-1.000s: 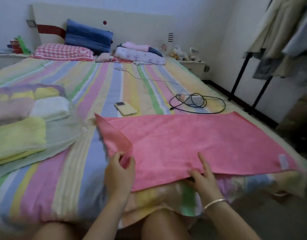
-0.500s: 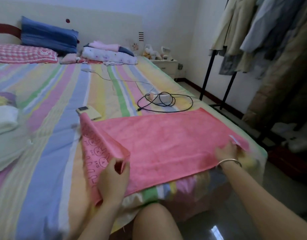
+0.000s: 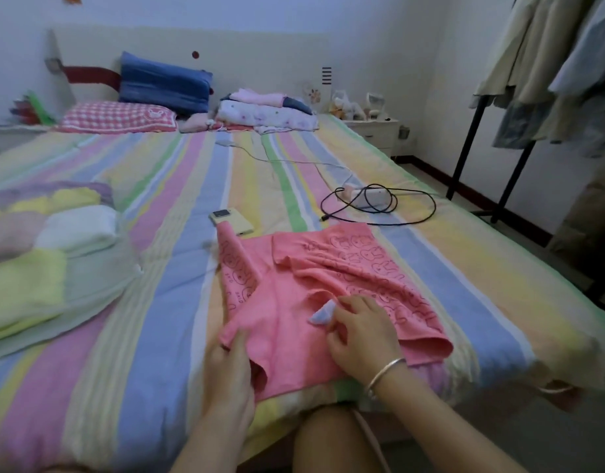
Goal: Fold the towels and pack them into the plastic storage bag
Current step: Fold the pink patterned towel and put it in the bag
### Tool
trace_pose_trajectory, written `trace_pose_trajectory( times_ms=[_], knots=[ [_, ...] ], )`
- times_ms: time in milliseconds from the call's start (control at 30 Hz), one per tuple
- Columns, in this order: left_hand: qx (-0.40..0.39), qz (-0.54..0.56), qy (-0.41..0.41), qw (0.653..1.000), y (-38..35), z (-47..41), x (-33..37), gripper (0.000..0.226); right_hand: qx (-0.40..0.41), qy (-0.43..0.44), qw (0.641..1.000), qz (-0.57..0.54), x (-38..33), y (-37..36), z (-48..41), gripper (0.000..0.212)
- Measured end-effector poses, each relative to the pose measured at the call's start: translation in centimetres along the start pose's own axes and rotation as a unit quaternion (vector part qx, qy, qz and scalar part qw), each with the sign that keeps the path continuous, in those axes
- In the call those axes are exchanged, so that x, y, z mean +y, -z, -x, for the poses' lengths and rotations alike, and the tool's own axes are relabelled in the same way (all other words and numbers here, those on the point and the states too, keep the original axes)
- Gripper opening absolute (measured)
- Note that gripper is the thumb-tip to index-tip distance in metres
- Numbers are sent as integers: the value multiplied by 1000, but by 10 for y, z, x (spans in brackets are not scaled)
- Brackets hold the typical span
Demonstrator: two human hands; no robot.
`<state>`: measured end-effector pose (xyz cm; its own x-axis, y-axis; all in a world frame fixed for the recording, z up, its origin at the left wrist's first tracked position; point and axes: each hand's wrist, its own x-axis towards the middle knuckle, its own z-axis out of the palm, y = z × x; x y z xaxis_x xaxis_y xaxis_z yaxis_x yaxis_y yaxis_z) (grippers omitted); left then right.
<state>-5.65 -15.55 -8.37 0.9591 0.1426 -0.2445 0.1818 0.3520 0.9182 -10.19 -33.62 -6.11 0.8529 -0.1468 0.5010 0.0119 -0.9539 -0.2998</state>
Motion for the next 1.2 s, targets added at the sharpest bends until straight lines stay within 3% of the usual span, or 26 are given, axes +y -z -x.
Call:
trace_pose_trajectory(
  times_ms=[67,133,233,333,467,567,667,767,933,1067,1133,1200],
  knots=[
    [-10,13,-12,1000,0,0,0,22,5,-75,995,-58,-7,2,-4,6],
    [-13,20,-15,1000,0,0,0,17,-5,-158,981,-108,-7,1,-11,12],
    [-8,8,-3,1000,4,-3,-5,14,-38,-149,985,-80,4,-6,-24,28],
    [-7,2,-2,1000,6,-5,-9,19,-68,-141,988,0,7,-9,-35,15],
    [-16,20,-18,1000,4,0,-8,18,77,-179,980,-47,-13,-1,-41,10],
    [-20,40,-12,999,5,5,-8,18,144,-57,987,-36,-46,-4,-35,19],
    [-27,44,11,999,7,9,-12,20,95,30,995,27,-70,-30,-13,26],
    [-28,61,43,997,10,9,-14,22,39,4,996,77,-75,-50,2,27],
    [-39,73,43,996,12,10,-14,27,61,-27,995,78,-79,-46,-6,24],
    [-66,57,29,996,13,15,-10,31,87,-125,985,-77,-79,-42,-9,23],
    [-64,7,-23,998,14,16,-12,29,143,-84,976,-144,-83,-39,-6,20],
    [-51,-76,-77,993,14,16,-15,25,148,-32,978,-143,-90,-40,1,15]
  ],
)
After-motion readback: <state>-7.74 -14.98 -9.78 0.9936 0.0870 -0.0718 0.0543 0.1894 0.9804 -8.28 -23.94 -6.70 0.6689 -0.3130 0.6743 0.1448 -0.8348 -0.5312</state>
